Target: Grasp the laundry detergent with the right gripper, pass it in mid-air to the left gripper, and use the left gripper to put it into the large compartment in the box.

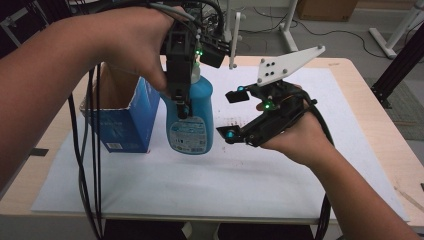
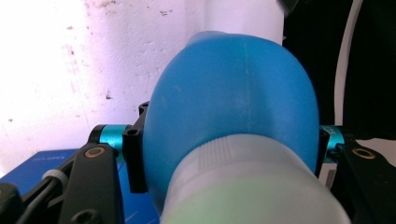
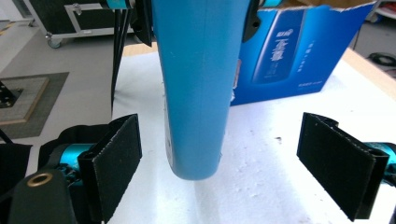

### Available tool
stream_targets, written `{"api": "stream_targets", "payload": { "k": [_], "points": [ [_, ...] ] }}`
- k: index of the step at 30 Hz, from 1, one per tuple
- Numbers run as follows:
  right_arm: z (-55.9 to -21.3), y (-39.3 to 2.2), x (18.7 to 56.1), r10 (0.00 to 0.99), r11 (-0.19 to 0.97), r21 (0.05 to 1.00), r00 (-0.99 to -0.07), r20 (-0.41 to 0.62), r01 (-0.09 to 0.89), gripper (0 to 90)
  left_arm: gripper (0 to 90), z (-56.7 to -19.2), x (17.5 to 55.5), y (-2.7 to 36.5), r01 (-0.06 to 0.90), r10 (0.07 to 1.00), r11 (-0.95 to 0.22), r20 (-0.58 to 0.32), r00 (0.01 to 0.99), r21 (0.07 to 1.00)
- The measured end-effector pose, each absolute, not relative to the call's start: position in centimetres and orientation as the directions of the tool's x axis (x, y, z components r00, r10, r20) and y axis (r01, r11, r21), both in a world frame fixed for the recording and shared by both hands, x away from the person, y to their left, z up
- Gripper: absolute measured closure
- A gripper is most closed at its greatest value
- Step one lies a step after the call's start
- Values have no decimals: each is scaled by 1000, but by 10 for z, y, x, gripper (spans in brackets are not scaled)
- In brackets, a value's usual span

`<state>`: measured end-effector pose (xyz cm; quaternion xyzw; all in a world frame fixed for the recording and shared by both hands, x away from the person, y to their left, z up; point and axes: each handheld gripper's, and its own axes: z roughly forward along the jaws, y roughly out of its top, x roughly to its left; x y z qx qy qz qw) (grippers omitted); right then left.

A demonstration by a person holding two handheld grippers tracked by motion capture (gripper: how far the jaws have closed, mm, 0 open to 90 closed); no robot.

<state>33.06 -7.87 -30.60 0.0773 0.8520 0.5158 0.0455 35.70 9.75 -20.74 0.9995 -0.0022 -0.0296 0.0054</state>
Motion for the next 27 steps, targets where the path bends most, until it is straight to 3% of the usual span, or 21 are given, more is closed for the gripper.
{"api": "stream_targets", "payload": {
  "k": [3,7,17,22,27],
  "points": [
    [-299,-84,331,180,469,880,-983,-19,69,118,380,-202,357,100,14,13,-1000,-60,998,12],
    [-289,-93,330,194,487,872,-980,-41,60,36,381,-193,358,103,35,34,-999,-55,998,22],
    [-274,-106,335,204,564,825,-975,-90,42,5,380,-170,359,116,119,117,-993,-60,991,24],
    [-263,-106,336,173,665,747,-975,-139,12,5,380,-151,366,134,222,218,-974,-87,972,44],
    [-251,-107,339,132,775,632,-976,-172,-7,5,379,-132,378,158,401,392,-914,-115,913,63]
  ]
}}
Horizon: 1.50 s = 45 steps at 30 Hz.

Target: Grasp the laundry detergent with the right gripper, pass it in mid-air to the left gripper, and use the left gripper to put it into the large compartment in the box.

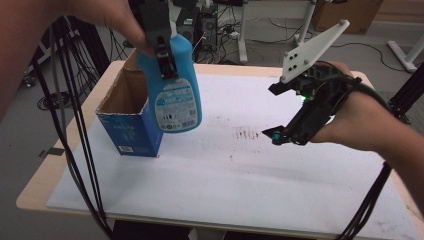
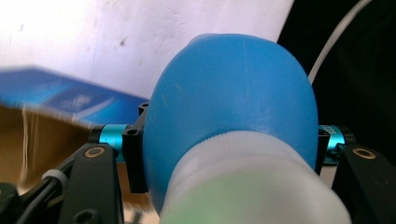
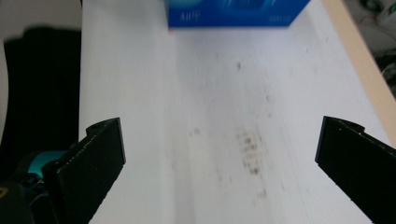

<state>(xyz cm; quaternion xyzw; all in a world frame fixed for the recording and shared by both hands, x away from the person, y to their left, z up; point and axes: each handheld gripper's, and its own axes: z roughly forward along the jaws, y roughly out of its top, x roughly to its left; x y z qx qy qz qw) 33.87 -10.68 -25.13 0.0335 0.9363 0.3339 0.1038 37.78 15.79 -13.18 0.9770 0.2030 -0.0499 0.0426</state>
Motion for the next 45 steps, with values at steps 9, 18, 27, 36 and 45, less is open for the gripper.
{"api": "stream_targets", "payload": {
  "k": [9,18,27,36,45],
  "points": [
    [-230,-107,357,36,954,301,-995,-93,6,6,378,-111,402,210,714,707,-697,-105,700,71],
    [-216,-114,377,60,967,250,-994,-87,37,6,378,-109,422,249,889,886,-456,-73,458,46],
    [-218,-119,396,103,970,229,-990,-94,79,6,378,-122,431,268,942,941,-333,-47,334,28],
    [-224,-118,402,111,972,218,-990,-88,90,6,378,-159,439,280,938,936,-346,-71,345,-5],
    [-237,-117,418,133,974,194,-988,-77,116,6,378,-211,438,269,785,786,-619,-50,617,-32]
  ]
}}
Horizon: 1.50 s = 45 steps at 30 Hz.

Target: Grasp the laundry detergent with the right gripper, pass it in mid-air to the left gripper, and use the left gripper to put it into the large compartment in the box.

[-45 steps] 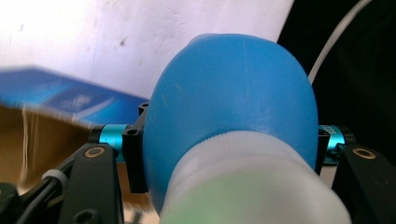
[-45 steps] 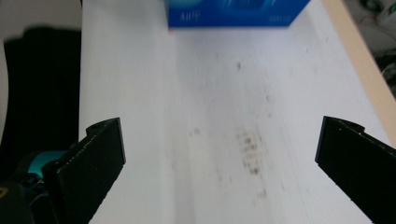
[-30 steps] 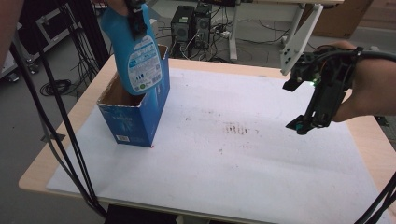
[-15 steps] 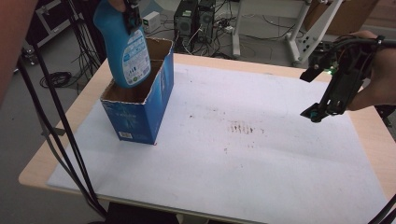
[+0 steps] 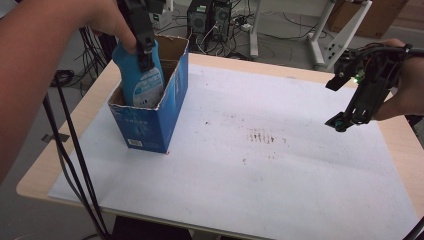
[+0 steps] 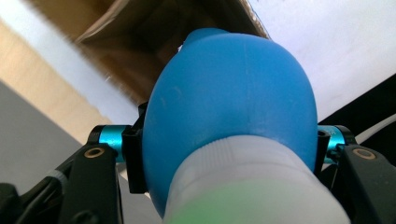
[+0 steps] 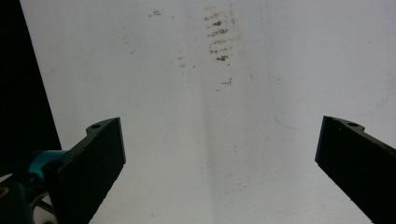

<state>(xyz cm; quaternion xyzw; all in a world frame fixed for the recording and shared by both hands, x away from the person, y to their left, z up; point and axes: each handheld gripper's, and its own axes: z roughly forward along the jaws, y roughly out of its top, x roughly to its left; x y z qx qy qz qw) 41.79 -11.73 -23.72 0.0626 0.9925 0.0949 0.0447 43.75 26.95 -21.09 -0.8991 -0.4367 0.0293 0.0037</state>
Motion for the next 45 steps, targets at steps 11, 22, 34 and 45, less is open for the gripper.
{"api": "stream_targets", "payload": {
  "k": [11,22,34,45],
  "points": [
    [-247,-121,429,155,973,181,-986,-65,141,6,377,-262,435,263,653,654,-756,-33,755,-34],
    [-250,-120,428,156,974,176,-986,-65,143,6,375,-288,433,263,627,628,-778,-47,777,-38],
    [-253,-121,429,160,974,174,-985,-63,147,6,302,-277,437,265,633,633,-774,-82,770,-21],
    [-252,-122,432,155,972,186,-986,-59,142,6,233,-254,438,265,641,640,-767,-86,763,-24]
  ]
}}
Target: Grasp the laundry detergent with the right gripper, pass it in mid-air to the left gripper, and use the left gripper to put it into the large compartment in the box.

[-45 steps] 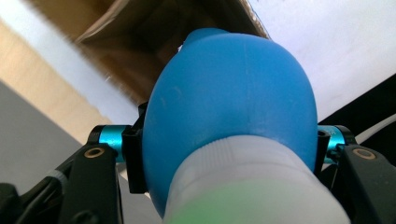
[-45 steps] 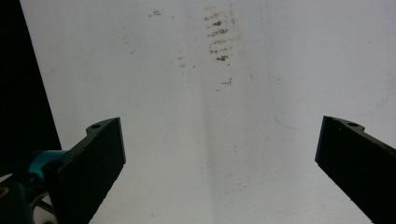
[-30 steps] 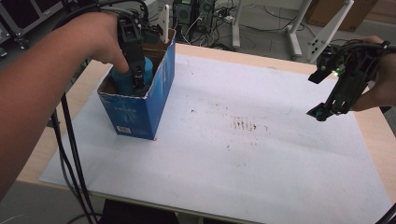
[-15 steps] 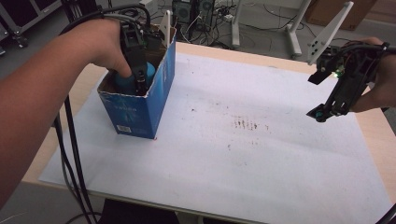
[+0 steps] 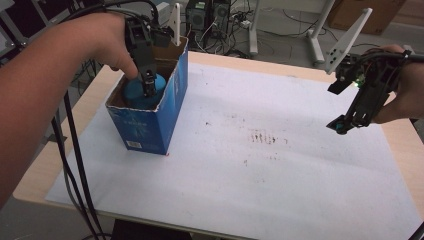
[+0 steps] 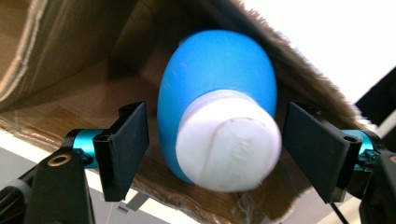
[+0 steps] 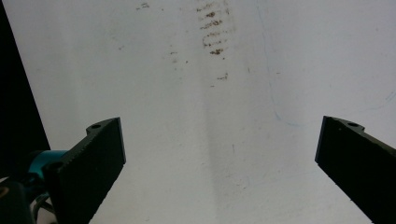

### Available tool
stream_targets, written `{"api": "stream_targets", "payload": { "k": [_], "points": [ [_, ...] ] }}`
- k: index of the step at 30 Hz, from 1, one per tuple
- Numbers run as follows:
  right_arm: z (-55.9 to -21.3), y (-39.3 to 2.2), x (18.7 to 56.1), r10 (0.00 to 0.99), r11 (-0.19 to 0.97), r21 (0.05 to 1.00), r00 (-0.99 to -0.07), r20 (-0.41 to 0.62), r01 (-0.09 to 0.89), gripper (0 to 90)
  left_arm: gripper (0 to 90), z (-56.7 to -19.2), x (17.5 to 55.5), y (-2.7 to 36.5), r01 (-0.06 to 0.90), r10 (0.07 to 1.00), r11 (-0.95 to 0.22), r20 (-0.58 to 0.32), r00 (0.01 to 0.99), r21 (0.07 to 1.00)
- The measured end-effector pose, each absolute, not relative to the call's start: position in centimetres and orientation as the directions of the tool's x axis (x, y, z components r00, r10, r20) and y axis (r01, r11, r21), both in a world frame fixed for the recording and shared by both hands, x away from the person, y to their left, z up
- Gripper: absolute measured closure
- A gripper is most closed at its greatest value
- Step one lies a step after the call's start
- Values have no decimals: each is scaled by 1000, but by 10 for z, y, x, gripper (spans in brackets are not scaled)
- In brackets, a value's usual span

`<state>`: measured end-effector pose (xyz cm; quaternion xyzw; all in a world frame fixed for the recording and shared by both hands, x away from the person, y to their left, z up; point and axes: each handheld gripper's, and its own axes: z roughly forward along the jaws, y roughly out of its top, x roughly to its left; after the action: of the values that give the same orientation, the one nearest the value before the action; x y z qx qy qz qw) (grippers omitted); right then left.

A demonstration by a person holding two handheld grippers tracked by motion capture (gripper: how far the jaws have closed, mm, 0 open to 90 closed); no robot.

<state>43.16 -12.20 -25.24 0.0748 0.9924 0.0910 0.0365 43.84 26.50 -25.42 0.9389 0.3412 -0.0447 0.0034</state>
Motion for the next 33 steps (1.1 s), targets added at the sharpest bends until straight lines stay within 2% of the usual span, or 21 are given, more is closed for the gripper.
{"api": "stream_targets", "payload": {
  "k": [8,14,16,19,33],
  "points": [
    [-250,-128,437,161,967,208,-986,-47,148,6,219,-226,439,263,661,661,-750,-71,747,-34],
    [-249,-126,440,157,970,198,-986,-48,144,6,213,-206,442,255,642,641,-767,-60,765,-12],
    [-248,-125,441,145,972,197,-988,-51,132,6,169,-201,442,251,630,629,-777,-43,776,3],
    [-248,-123,442,139,973,191,-989,-46,128,6,146,-195,442,243,596,596,-803,-30,802,5],
    [-253,-117,444,122,983,146,-992,-43,115,6,120,-192,434,201,456,455,-890,-69,888,2]
  ]
}}
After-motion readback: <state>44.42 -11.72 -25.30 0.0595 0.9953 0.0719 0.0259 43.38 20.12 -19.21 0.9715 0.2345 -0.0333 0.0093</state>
